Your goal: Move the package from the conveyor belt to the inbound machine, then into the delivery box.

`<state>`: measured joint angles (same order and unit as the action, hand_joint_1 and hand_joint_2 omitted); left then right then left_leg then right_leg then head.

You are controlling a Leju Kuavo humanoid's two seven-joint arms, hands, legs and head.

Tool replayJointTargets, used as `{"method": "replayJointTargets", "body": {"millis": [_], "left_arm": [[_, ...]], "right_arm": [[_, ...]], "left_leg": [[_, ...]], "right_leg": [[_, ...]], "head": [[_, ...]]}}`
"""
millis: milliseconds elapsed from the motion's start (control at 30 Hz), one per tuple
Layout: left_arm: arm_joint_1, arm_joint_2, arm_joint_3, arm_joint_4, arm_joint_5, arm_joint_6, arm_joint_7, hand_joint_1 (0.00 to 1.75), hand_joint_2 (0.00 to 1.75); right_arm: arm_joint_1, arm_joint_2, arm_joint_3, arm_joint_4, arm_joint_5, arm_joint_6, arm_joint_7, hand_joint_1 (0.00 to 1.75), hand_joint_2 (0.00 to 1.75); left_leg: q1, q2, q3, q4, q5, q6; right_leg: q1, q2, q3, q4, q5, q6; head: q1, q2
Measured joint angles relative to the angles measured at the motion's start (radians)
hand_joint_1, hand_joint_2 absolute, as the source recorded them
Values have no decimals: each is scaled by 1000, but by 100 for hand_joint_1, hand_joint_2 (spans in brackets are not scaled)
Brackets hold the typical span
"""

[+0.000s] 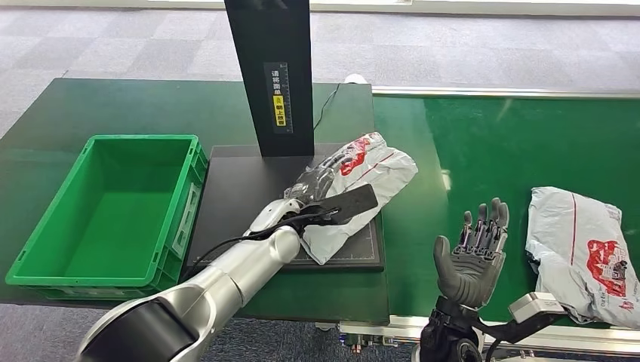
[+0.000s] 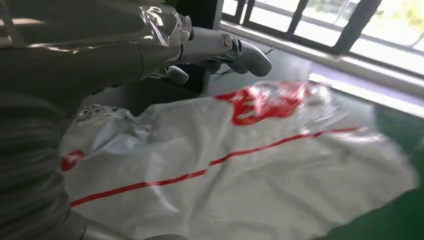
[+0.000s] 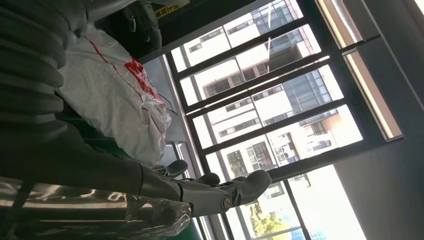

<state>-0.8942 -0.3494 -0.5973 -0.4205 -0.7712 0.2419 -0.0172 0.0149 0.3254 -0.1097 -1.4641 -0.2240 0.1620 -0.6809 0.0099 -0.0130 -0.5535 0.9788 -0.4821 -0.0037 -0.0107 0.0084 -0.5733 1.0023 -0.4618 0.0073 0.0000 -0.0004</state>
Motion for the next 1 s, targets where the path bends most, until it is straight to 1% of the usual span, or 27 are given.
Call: {"method": "replayJointTargets", "body": {"millis": [67,133,233,400,467,567,1000], "left_arm": [[-1,3,-27,29,-82,-39,91,0,175],[1,7,-48,54,-134,-74,143,0,175],[1,13,-70,81,-180,-113,191,0,175],[-15,18,-89,104,-229,-172,241,0,175],[-22,19,-95,110,-244,-199,253,0,175],[-28,19,-101,116,-255,-214,260,0,175],[-33,22,-110,126,-257,-217,261,0,175]], "right_arm": [[-3,0,0,0,0,7,0,0,175],[-7,0,-1,1,1,10,0,0,175],[-15,0,0,5,1,10,0,0,175],[-20,0,0,8,1,16,0,0,175],[-23,0,0,9,1,18,0,0,175],[-25,0,0,12,1,22,0,0,175],[-27,0,0,14,1,24,0,0,175]], "left_leg": [[0,0,0,0,0,0],[0,0,0,0,0,0],[0,0,0,0,0,0],[0,0,1,0,0,0],[0,0,2,0,0,0],[0,0,5,-1,0,0],[0,0,9,-1,0,0]], "right_leg": [[0,0,0,0,0,0],[0,0,0,0,0,0],[0,0,0,0,0,0],[0,0,1,0,0,0],[0,1,3,0,0,0],[0,1,5,0,0,0],[0,1,9,0,0,0]], "head": [[0,0],[0,0],[0,0],[0,0],[0,0],[0,0],[0,0]]}}
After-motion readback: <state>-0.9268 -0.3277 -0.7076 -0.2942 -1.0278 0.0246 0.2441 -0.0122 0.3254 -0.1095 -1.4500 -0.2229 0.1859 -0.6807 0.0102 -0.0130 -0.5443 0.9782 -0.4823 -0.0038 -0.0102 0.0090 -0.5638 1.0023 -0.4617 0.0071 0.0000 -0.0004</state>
